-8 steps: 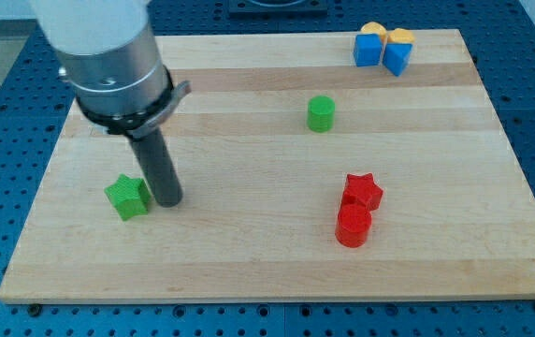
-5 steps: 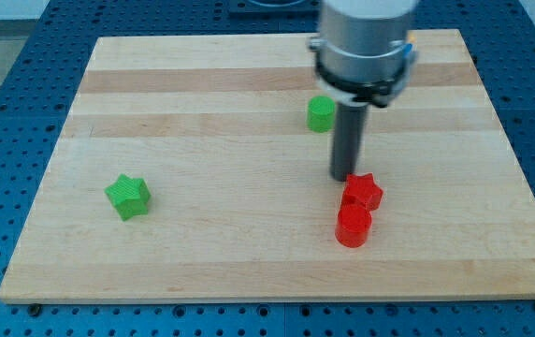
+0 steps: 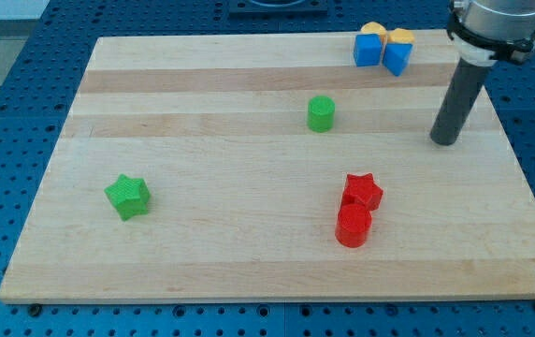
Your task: Push the green circle into the green star
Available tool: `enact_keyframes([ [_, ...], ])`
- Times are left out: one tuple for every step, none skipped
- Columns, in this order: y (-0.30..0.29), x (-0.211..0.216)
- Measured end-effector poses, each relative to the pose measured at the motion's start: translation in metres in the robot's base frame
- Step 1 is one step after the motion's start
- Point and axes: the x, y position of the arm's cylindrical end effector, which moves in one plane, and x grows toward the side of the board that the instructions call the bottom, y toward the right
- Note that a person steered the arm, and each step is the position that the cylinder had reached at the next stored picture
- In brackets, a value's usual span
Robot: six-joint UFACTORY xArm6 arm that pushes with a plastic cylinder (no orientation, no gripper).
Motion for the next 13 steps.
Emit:
enact_keyframes([
  [-0.033,-0.039],
  [-0.109,-0.051],
  [-0.149,-0.036],
  [-0.19,-0.037],
  [-0.188,-0.061],
  [-0.234,-0.063],
  [-0.276,-0.058],
  [-0.285,-0.04],
  [-0.221,-0.042],
  [-0.255,-0.012],
  [-0.326,-0.002],
  [-0.349,0.005],
  [-0.38,0.043],
])
